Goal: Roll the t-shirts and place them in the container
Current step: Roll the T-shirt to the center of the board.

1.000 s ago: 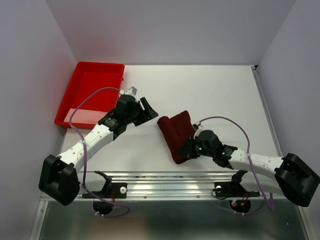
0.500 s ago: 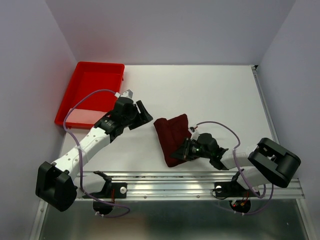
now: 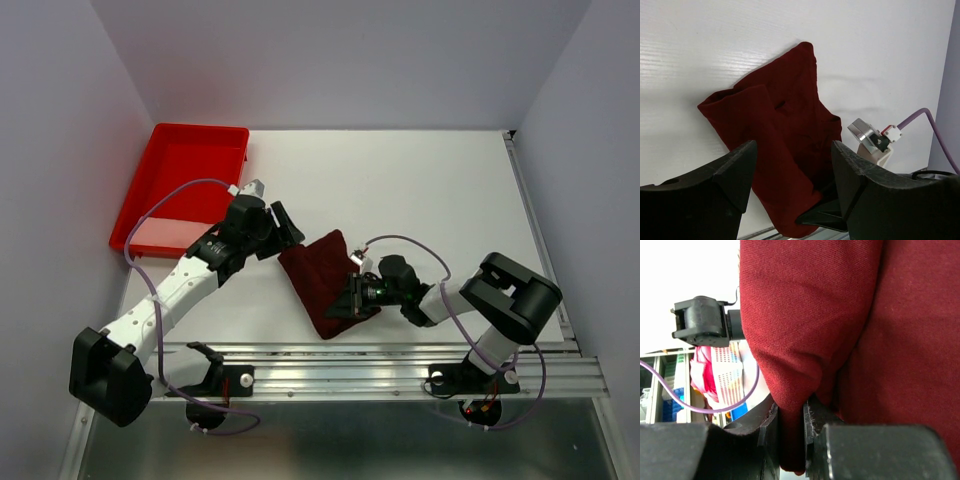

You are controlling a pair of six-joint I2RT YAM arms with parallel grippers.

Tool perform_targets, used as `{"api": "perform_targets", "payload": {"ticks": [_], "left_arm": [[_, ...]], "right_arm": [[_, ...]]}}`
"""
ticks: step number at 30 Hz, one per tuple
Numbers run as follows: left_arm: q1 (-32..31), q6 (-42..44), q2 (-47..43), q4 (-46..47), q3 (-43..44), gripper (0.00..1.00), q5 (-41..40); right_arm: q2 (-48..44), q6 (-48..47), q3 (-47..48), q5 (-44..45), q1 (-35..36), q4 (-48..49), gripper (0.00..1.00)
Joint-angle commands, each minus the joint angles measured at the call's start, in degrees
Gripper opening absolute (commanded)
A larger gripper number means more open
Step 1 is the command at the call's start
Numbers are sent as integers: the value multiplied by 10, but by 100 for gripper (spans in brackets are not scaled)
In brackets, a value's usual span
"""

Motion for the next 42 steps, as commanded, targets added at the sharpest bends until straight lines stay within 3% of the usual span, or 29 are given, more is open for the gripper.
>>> {"api": "perform_targets", "payload": {"ticks": [1, 6, 9, 11, 15, 22, 28, 32, 38, 41, 42], "left_arm": [[-4, 19, -13, 7, 1, 71, -2], [-7, 30, 7, 13, -6, 71, 5], [-12, 22, 17, -13, -15, 73, -32], [-16, -8, 26, -50, -19, 93, -79], [-18, -29, 28, -46, -34, 94, -83], [-23, -72, 57, -52, -42, 94, -77], [-32, -79, 67, 42, -74, 94, -25], [-33, -75, 86, 51, -69, 93, -23], [-37, -65, 125, 65, -59, 86, -23], [-38, -61, 146, 70, -59, 79, -14], [-38, -60, 148, 70, -59, 71, -15]], "right_arm": [[-25, -21, 5, -21, -1, 6, 1], [-45, -10, -19, 8, -1, -5, 1], [-51, -4, -30, 21, -1, -10, 1], [-52, -2, -36, 27, -1, -9, 1], [-50, -6, -36, 29, -1, -15, 1], [-56, -38, -17, 40, -1, -69, 1], [-53, -43, -17, 44, -1, -77, 1], [-56, -43, -25, 49, -1, -77, 1], [-56, -45, -30, 55, -1, -78, 1], [-56, -47, -30, 59, -1, -79, 1], [-56, -49, -30, 60, -1, -79, 1]]}}
